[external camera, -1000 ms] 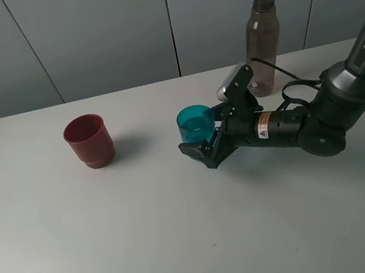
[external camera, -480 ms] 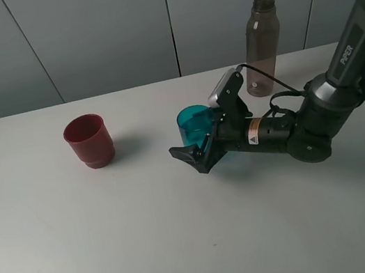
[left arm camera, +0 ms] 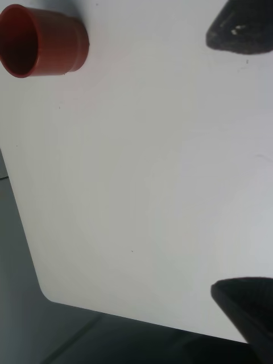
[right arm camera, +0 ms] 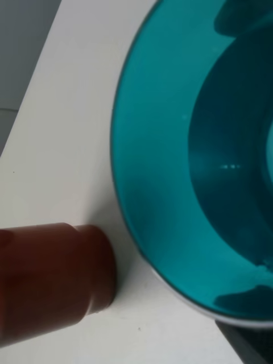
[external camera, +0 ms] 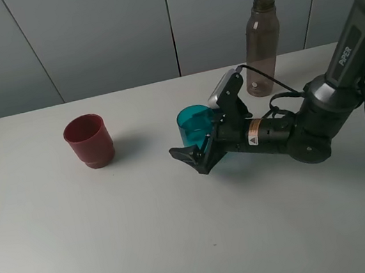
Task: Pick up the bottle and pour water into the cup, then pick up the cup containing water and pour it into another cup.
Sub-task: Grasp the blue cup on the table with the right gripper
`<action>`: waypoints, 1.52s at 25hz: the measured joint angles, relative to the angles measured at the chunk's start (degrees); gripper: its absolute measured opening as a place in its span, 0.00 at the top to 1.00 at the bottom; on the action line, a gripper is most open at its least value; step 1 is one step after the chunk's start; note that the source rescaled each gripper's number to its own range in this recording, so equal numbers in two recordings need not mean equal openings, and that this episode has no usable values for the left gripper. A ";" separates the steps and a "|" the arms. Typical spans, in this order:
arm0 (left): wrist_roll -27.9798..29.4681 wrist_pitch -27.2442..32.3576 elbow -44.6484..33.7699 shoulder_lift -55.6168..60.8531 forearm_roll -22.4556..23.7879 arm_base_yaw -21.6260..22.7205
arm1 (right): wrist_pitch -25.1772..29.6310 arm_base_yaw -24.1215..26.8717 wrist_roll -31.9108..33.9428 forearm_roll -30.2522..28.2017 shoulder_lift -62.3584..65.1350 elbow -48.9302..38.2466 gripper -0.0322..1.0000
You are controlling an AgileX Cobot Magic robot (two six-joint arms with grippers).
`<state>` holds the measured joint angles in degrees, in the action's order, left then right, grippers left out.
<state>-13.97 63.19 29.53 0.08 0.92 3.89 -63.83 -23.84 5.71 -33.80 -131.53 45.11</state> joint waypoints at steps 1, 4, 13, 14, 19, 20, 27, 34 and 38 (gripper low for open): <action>0.00 0.00 0.00 0.00 0.00 0.00 | 0.00 0.00 -0.47 0.00 0.00 0.00 0.01; 0.00 0.00 0.00 0.00 0.00 0.00 | -0.11 0.00 -1.34 0.00 0.00 0.00 0.01; 0.00 0.00 0.00 0.00 0.00 0.00 | -0.11 0.00 -2.25 0.11 0.00 0.36 0.01; 0.00 0.00 0.00 0.00 0.00 0.00 | -0.11 0.00 -2.25 0.22 0.00 0.78 0.01; 0.00 0.00 0.00 0.00 0.00 0.00 | -0.11 0.00 -1.43 0.30 -1.14 2.05 0.01; 0.00 0.00 0.00 0.00 0.00 0.00 | -0.11 0.00 -1.30 0.30 -1.39 2.05 0.01; 0.00 0.00 0.00 0.00 0.00 0.00 | -1.22 0.00 -1.09 0.18 -2.15 2.05 0.01; 0.00 0.00 0.00 0.00 0.00 0.00 | -1.76 0.00 -1.78 0.01 -2.15 2.05 0.94; 0.00 0.00 0.00 0.00 0.00 0.00 | -1.76 0.00 -1.78 -0.23 -2.15 2.05 0.94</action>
<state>-13.97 63.19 29.53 0.08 0.92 3.89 -65.60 -23.84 3.93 -34.03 -133.68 47.16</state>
